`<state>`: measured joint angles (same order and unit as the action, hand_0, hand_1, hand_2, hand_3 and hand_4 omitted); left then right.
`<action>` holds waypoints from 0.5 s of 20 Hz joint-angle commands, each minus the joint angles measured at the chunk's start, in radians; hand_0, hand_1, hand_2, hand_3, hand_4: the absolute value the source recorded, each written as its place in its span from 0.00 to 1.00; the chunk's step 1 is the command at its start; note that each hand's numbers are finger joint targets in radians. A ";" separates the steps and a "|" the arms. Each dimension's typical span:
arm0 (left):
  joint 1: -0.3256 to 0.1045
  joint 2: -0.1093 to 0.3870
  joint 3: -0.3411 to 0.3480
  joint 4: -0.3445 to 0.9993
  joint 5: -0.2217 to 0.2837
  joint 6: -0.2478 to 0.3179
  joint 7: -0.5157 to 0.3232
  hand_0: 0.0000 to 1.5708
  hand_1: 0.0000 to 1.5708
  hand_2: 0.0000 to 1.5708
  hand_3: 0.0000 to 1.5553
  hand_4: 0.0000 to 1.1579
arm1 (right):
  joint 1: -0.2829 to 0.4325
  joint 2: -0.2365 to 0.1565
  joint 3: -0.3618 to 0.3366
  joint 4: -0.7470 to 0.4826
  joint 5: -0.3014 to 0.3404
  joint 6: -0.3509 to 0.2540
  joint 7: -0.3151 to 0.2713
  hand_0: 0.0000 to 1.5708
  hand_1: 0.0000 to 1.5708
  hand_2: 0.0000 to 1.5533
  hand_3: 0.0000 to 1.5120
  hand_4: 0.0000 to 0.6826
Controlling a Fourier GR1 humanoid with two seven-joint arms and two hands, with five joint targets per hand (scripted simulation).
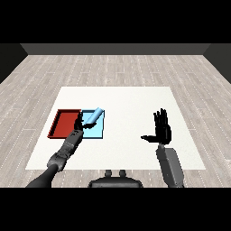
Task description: Pick the blue can and put it in the blue box
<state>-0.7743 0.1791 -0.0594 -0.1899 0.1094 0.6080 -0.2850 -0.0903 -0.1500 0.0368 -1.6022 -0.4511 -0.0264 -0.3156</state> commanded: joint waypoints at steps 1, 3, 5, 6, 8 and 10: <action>0.039 0.015 0.055 -0.158 0.044 0.045 -0.225 0.00 0.00 0.00 0.00 0.00 | -0.009 -0.029 -0.025 -0.009 -0.022 0.015 0.031 0.00 0.00 0.00 0.00 0.00; 0.083 -0.014 0.064 -0.250 0.072 -0.086 -0.332 0.00 0.00 0.00 0.00 0.00 | 0.010 0.000 -0.003 -0.013 -0.018 0.019 0.007 0.00 0.00 0.00 0.00 0.00; 0.102 -0.042 0.041 -0.338 0.068 -0.119 -0.392 0.00 0.00 0.00 0.00 0.00 | 0.013 -0.023 -0.023 0.011 -0.024 0.032 0.015 0.00 0.00 0.00 0.00 0.00; 0.130 -0.039 0.032 -0.387 0.071 -0.152 -0.414 0.00 0.00 0.00 0.00 0.00 | 0.002 -0.021 0.000 0.002 0.010 0.001 0.033 0.00 0.00 0.00 0.00 0.00; 0.161 -0.047 0.020 -0.491 0.090 -0.208 -0.431 0.00 0.00 0.00 0.00 0.00 | 0.001 -0.029 -0.006 0.019 0.021 0.005 0.023 0.00 0.00 0.00 0.00 0.00; 0.300 -0.069 -0.011 -0.592 0.096 -0.246 -0.481 0.00 0.00 0.00 0.00 0.00 | -0.017 -0.024 0.011 0.013 0.033 -0.008 0.045 0.00 0.00 0.00 0.00 0.00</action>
